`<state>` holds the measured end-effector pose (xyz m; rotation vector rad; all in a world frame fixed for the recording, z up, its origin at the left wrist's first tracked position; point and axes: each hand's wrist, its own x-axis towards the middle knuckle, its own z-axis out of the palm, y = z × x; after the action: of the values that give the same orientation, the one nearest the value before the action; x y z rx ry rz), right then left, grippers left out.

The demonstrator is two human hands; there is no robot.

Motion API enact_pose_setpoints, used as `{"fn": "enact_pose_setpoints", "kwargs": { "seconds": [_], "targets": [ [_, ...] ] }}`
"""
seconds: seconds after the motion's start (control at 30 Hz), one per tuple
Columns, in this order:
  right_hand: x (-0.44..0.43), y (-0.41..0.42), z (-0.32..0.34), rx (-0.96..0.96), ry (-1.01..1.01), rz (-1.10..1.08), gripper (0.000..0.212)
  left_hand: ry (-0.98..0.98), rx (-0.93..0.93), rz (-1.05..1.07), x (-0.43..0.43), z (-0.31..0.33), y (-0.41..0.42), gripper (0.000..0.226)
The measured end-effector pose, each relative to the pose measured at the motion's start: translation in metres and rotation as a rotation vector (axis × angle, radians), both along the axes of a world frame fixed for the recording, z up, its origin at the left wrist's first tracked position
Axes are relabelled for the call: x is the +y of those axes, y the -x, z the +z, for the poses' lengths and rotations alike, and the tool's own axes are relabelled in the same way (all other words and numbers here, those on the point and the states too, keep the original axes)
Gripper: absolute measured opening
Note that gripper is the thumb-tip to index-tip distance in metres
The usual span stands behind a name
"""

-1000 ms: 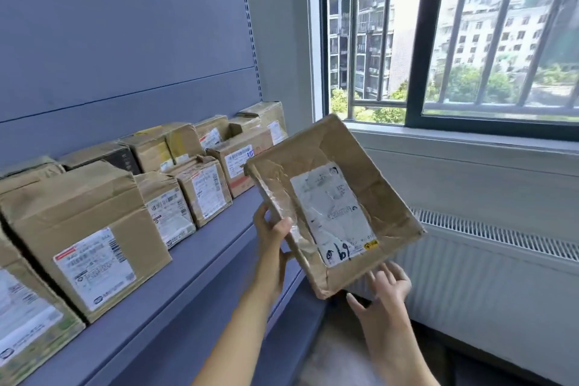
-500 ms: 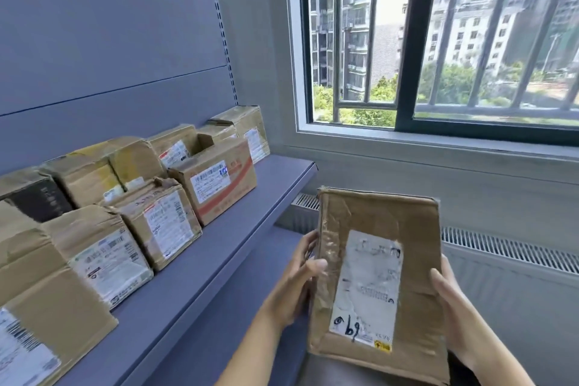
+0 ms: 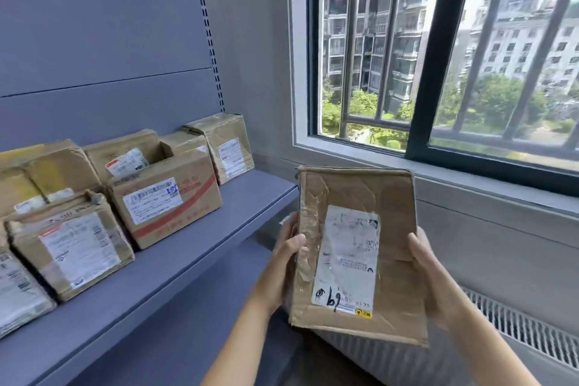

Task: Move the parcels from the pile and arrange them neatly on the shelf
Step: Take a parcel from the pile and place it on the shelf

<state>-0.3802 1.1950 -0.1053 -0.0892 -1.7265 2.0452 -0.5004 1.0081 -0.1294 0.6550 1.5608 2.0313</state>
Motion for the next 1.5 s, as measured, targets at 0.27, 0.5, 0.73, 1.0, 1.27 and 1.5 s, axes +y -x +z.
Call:
{"fn": "enact_pose_setpoints", "kwargs": {
  "seconds": [0.27,0.5,0.73,1.0,1.27,1.5],
  "targets": [
    [0.031,0.080,-0.022,-0.076,0.170,0.170,0.104,0.064,0.010,0.214,0.010,0.003,0.043,0.090],
    [0.043,0.173,-0.010,-0.138,0.235,0.267,0.101,0.089,0.037,0.323,0.021,0.030,0.110,0.085],
    [0.043,0.264,0.002,-0.160,0.165,0.349,0.111,0.096,0.017,0.424,0.018,0.025,0.175,0.065],
    [0.040,0.322,0.011,-0.090,0.073,0.545,0.094,0.089,0.126,0.690,0.024,0.044,0.196,0.036],
    [0.053,0.360,0.007,-0.133,-0.033,0.650,0.064,0.251,0.147,0.866,0.031,0.026,0.213,0.074],
    [0.052,0.368,0.000,-0.204,0.041,0.577,0.057,0.247,0.171,0.958,0.043,0.019,0.223,0.082]
  ]
}}
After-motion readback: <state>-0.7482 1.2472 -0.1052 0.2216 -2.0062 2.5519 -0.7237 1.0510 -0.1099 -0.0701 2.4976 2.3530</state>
